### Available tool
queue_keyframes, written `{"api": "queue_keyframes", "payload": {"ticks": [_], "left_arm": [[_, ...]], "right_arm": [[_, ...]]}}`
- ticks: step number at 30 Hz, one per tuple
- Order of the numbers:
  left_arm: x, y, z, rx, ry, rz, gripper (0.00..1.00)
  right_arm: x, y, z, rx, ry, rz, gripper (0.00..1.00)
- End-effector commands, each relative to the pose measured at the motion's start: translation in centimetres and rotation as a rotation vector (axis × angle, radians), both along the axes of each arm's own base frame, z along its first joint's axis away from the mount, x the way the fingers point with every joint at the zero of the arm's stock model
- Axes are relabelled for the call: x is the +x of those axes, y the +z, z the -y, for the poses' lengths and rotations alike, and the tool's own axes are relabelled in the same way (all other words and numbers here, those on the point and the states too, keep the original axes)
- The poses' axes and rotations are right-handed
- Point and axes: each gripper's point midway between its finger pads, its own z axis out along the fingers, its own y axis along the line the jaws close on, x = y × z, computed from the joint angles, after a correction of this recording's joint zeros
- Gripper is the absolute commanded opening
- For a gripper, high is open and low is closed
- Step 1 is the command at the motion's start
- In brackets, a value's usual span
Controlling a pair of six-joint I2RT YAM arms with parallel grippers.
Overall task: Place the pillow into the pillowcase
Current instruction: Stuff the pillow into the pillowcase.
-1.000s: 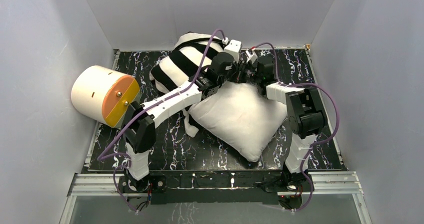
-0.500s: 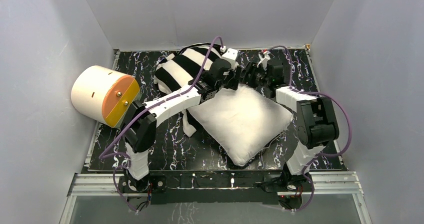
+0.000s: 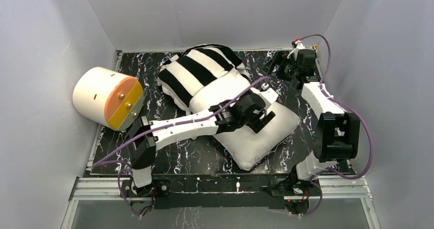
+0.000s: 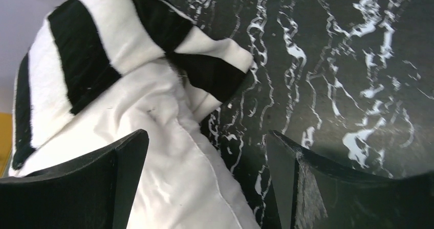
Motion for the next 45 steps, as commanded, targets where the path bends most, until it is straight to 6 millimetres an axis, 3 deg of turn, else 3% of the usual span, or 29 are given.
{"api": "queue_keyframes", "payload": {"ticks": [1,2,3,4,5,6,8,14,16,19,22,26,31,35,39,43,45], "left_arm": [[0.5,-3.9,-1.4,0.181,0.06,0.029,0.86],[1.1,-5.0,-2.0,0.23,0.089,0.053,0.83],[1.9,-6.3,-2.6,0.291,0.118,0.084,0.76],[2.8,-7.0,-3.5,0.357,0.155,0.129,0.63],[3.7,-7.1,-4.3,0.413,0.198,0.18,0.38],[4.7,-6.4,-5.1,0.444,0.25,0.227,0.16],[6.4,-3.3,-6.0,0.413,0.323,0.27,0.02],[12.3,11.4,-8.9,0.067,0.51,0.349,0.0],[14.0,15.2,-10.4,0.012,0.568,0.395,0.0],[15.7,19.5,-12.3,-0.031,0.631,0.466,0.0],[17.1,22.0,-13.8,-0.066,0.678,0.501,0.0],[17.2,24.8,-14.6,-0.12,0.696,0.538,0.0],[16.5,28.1,-15.5,-0.207,0.713,0.574,0.0],[16.2,29.6,-15.9,-0.235,0.719,0.596,0.0],[15.7,31.0,-16.4,-0.281,0.723,0.603,0.0],[14.9,33.1,-16.7,-0.353,0.713,0.616,0.0],[14.8,33.9,-17.0,-0.369,0.713,0.63,0.0]], "right_arm": [[-0.3,1.3,2.5,-0.033,-0.055,0.002,0.92],[-0.5,1.4,2.4,-0.022,-0.052,-0.001,0.91],[-0.6,1.9,3.6,-0.009,-0.079,0.007,0.9],[-0.7,2.4,3.8,0.0,-0.087,0.016,0.89],[-0.8,3.0,3.9,0.004,-0.091,0.028,0.87],[-1.0,3.6,4.1,0.005,-0.098,0.04,0.86],[-1.4,5.0,4.3,0.008,-0.112,0.063,0.85],[-3.5,7.7,4.9,0.08,-0.197,0.061,0.77],[-4.3,8.3,4.8,0.108,-0.206,0.076,0.75],[-5.3,8.6,4.7,0.152,-0.231,0.096,0.71],[-5.9,9.1,4.7,0.183,-0.251,0.106,0.69],[-6.6,9.2,4.8,0.221,-0.269,0.136,0.67],[-7.2,7.7,4.4,0.305,-0.289,0.115,0.64],[-7.1,5.9,3.6,0.395,-0.282,0.075,0.6],[-6.6,2.8,1.3,0.478,-0.21,0.047,0.59],[-5.5,0.1,-4.6,0.489,-0.048,-0.018,0.64],[-4.9,-0.9,-6.6,0.506,-0.038,-0.035,0.66]]}}
